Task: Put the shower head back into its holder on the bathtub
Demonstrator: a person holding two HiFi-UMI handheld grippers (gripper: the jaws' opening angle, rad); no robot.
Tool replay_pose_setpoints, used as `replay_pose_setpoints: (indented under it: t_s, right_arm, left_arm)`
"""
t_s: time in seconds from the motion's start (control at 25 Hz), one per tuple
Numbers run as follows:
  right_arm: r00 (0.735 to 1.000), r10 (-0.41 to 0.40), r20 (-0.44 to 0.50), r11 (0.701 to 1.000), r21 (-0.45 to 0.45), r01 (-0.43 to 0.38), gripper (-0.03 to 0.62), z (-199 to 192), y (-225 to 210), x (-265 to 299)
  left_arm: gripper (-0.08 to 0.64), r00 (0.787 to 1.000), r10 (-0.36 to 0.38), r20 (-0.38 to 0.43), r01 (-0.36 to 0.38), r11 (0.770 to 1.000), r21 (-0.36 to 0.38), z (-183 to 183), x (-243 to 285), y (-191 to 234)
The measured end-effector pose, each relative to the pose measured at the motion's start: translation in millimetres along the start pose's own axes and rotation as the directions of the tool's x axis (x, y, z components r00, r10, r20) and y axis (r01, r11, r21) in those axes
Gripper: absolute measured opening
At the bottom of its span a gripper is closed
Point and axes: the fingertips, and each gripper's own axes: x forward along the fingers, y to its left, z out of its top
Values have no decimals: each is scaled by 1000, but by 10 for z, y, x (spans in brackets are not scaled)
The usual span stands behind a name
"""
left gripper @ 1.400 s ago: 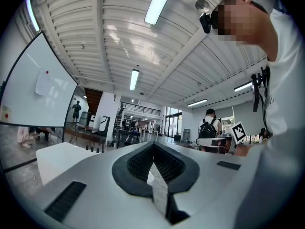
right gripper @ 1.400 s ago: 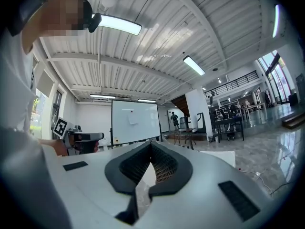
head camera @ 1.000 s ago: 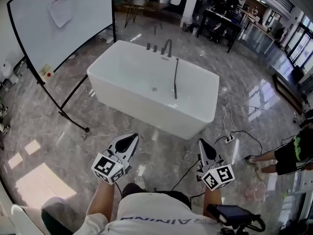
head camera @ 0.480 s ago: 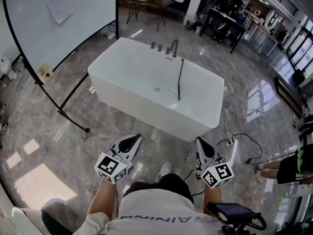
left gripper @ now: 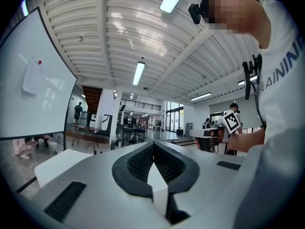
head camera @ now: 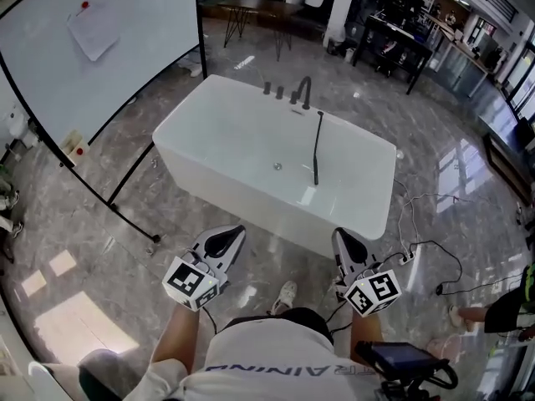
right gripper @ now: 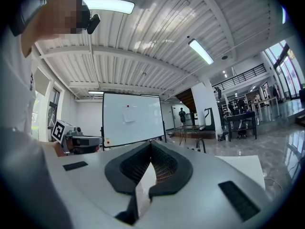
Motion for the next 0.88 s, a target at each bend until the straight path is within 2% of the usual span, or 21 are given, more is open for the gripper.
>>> replay_pose_setpoints:
  t_s: [0.24, 0.4, 0.56, 0.76, 0.88]
  right_arm:
    - [1000, -2, 21, 1000, 27, 1, 8, 125, -962, 444]
    - [1000, -11, 19, 998, 57, 10, 7, 148, -1558, 596]
    - [1000, -5, 27, 994, 106, 2, 8, 41, -2065, 733]
    - [1000, -22, -4, 990, 140, 22, 8, -86, -2399, 933]
    - [999, -48, -18, 988, 146, 50, 7, -156, -2611, 1080]
  left_arm:
    - [17, 999, -40, 30, 41, 998, -40, 157, 984, 216]
    - [18, 999, -25, 30, 26, 999, -38, 228, 1605, 331]
    - [18, 1000, -22, 3, 22, 999, -50, 130, 2194, 362]
    - [18, 996, -76, -56, 75, 997, -21, 14, 2691, 366]
    - [17, 994, -97, -53, 95, 995, -29, 6, 2945, 552]
